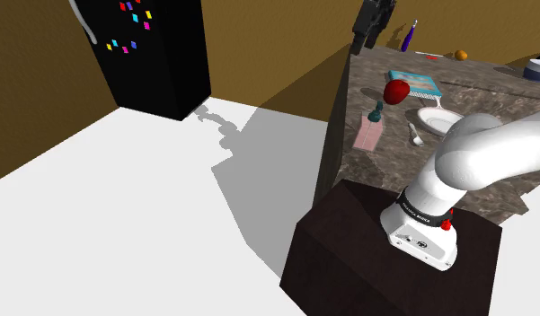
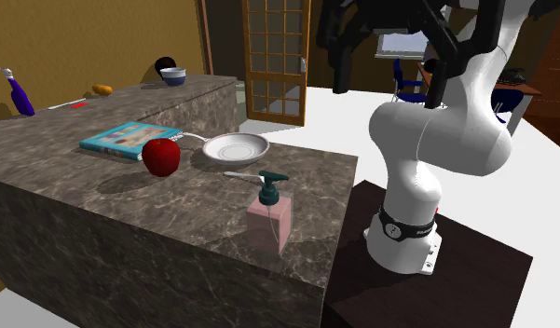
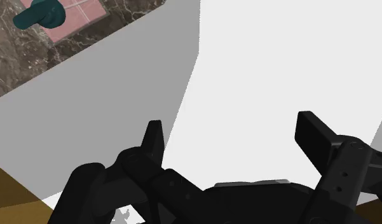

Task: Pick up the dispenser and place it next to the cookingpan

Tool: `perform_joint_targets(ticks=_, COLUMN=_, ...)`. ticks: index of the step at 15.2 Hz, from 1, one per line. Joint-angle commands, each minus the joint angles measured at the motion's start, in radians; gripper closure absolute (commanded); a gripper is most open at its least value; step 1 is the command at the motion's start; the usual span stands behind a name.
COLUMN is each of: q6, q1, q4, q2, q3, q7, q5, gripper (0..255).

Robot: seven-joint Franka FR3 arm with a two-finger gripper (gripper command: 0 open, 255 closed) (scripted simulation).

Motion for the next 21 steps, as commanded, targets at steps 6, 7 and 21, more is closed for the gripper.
perform_joint_targets(ticks=6, q6=0.077, q1=-0.023, q4=-0.154, q2=-0.056, q3=-0.042, q7=-0.081, q5=-0.085, gripper=0)
perform_joint_targets(ticks=7, q6=0.093, q1=-0.029, q4=-0.183, q2=-0.065, q3=-0.051, q7=-0.097, q5=-0.104, gripper=0)
perform_joint_targets(ticks=21, q6=0.394, q1=-0.178, q4=-0.494, q2=-0.073, q3=-0.233, q7=-0.31, q5=-0.428, gripper=0)
